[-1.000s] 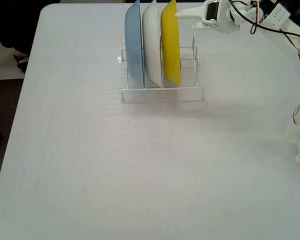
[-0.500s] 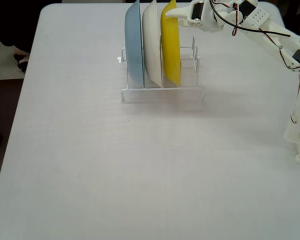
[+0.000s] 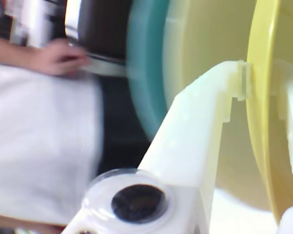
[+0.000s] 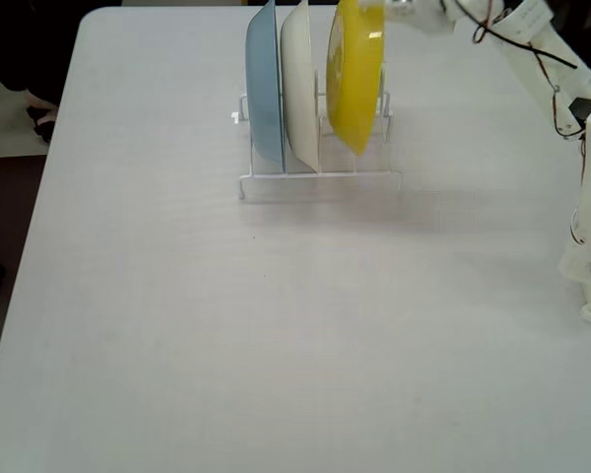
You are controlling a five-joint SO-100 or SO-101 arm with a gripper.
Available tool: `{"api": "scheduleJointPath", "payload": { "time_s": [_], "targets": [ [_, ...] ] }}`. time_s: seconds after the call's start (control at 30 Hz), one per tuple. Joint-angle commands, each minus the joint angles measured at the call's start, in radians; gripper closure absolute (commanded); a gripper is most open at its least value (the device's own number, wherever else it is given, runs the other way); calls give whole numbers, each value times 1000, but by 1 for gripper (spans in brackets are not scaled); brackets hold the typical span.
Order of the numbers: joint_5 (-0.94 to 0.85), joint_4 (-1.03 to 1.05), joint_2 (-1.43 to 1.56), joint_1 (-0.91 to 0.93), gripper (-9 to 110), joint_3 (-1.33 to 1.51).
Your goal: Would you please take all the plates for me?
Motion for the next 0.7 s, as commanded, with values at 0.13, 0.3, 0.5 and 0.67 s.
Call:
{"api": "scheduleJointPath", "payload": {
  "time_s": [0.13,0.3,0.5,0.67],
  "targets": [
    [117,-20,110,58,102,-233],
    [172,-25,189,34,102,-233],
    [221,-48,272,-43,102,-233],
    [299,-11,334,-156,102,-233]
  ]
}}
